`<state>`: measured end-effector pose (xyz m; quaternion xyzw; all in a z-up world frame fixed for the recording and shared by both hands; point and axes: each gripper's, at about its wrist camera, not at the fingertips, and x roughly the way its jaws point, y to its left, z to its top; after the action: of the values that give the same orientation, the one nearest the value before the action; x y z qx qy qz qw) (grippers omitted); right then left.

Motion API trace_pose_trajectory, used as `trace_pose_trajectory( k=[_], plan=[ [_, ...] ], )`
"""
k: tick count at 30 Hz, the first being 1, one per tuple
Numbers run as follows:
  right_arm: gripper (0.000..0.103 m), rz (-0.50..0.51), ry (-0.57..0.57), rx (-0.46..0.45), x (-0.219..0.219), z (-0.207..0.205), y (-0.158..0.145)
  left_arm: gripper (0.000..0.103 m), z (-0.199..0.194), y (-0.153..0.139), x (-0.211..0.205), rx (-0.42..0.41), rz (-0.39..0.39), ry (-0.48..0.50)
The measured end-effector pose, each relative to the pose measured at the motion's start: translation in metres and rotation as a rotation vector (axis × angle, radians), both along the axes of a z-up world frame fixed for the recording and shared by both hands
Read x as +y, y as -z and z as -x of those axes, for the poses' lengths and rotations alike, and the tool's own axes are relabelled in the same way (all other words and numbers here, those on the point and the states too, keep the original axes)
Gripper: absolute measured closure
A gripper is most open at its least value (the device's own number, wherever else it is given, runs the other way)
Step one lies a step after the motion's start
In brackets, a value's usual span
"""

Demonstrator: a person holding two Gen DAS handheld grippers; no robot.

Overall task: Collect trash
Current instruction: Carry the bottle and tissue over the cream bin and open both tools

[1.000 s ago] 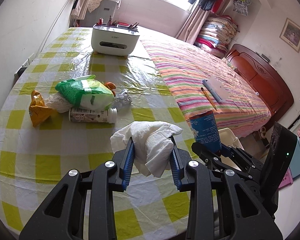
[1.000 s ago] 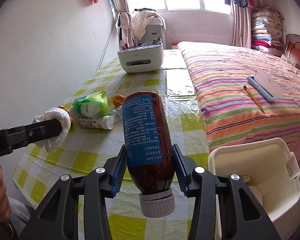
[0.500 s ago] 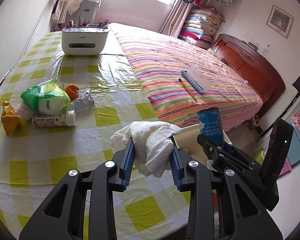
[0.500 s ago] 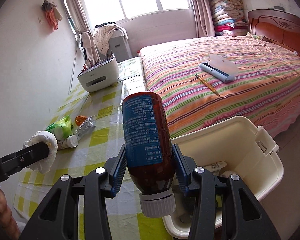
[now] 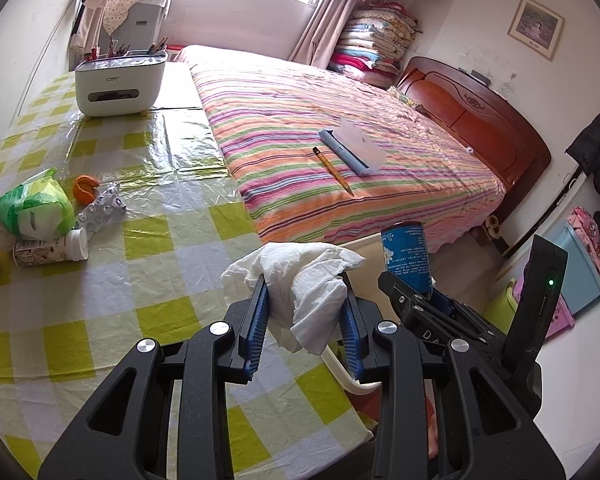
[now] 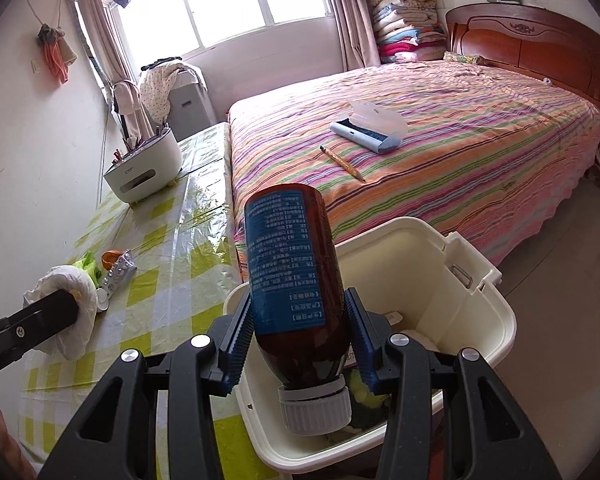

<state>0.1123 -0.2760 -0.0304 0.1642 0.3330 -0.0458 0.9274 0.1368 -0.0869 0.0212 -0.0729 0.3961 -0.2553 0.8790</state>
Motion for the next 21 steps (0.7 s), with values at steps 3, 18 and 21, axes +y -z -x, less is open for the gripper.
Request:
trace_pose_trajectory(
  k=[3,18,21],
  plan=[
    [0.059,-0.027,0.021,0.006,-0.008,-0.001,0.002,0.071,0.001,-0.003,-0.007,-0.010,0.009,0.010],
    [0.054,-0.132,0.094,0.002,-0.028,0.003,0.004,0.071,0.012,-0.012,-0.033,-0.028,0.052,0.068],
    [0.053,-0.136,0.093,0.004,-0.028,0.003,0.005,0.071,0.012,-0.012,-0.035,-0.026,0.057,0.071]
  ],
)
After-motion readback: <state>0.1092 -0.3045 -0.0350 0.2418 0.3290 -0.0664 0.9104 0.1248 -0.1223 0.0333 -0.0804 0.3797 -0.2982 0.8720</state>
